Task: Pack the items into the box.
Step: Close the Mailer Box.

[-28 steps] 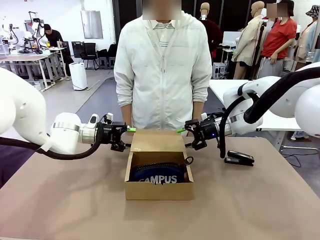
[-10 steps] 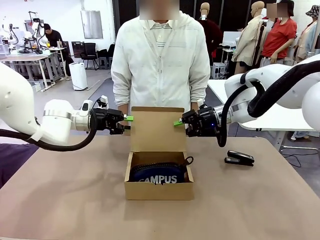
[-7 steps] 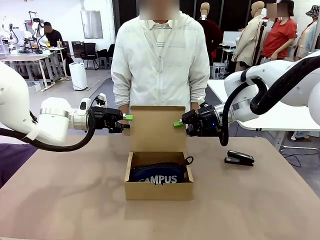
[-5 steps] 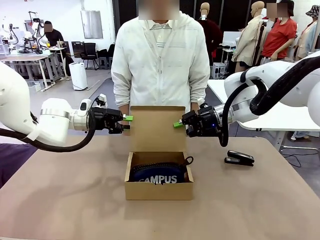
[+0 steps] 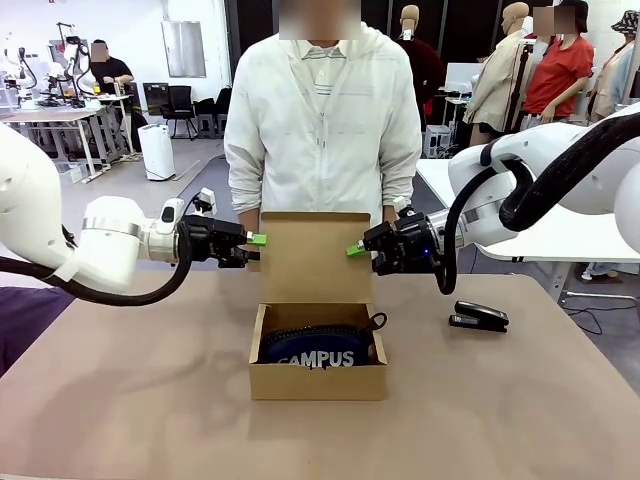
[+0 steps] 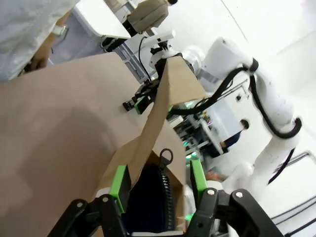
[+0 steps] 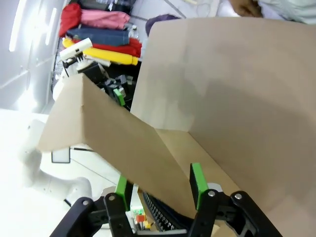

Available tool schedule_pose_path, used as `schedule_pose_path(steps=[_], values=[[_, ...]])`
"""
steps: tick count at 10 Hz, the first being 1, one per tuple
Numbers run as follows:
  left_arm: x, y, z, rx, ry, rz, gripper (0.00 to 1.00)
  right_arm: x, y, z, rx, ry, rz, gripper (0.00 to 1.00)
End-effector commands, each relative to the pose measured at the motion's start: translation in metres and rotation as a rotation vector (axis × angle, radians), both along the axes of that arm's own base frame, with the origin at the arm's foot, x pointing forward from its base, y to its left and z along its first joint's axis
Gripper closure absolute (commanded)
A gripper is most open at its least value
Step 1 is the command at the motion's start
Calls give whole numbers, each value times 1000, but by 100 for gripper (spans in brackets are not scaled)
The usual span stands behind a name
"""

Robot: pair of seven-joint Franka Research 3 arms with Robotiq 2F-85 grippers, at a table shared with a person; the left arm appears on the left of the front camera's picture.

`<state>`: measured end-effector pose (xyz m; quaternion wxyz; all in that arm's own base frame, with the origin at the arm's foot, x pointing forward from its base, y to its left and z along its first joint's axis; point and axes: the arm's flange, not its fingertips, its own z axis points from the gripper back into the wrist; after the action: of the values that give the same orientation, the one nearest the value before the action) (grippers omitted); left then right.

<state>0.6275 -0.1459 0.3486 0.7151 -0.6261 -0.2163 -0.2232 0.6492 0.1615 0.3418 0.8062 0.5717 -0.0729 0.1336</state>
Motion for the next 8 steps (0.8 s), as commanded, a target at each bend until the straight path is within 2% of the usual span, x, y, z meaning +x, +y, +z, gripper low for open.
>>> schedule_pose_path(steps=[1,2,3,4,6,8], values=[[-16,-9,1,43,-278,-46,35,-4,-5,-5,49,-131,53,38],[-20,-13,1,35,-353,-70,35,-12,-4,0,65,-217,100,38],[-24,-14,0,29,-412,-60,35,-22,-2,7,155,-285,228,38],[-30,-15,-1,18,-500,-59,35,-33,-4,13,169,-397,267,38],[-41,-14,-4,-40,-677,-73,35,-45,-7,12,153,-553,290,38],[-62,-13,-3,-108,-896,-113,35,-57,-9,12,172,-679,324,38]])
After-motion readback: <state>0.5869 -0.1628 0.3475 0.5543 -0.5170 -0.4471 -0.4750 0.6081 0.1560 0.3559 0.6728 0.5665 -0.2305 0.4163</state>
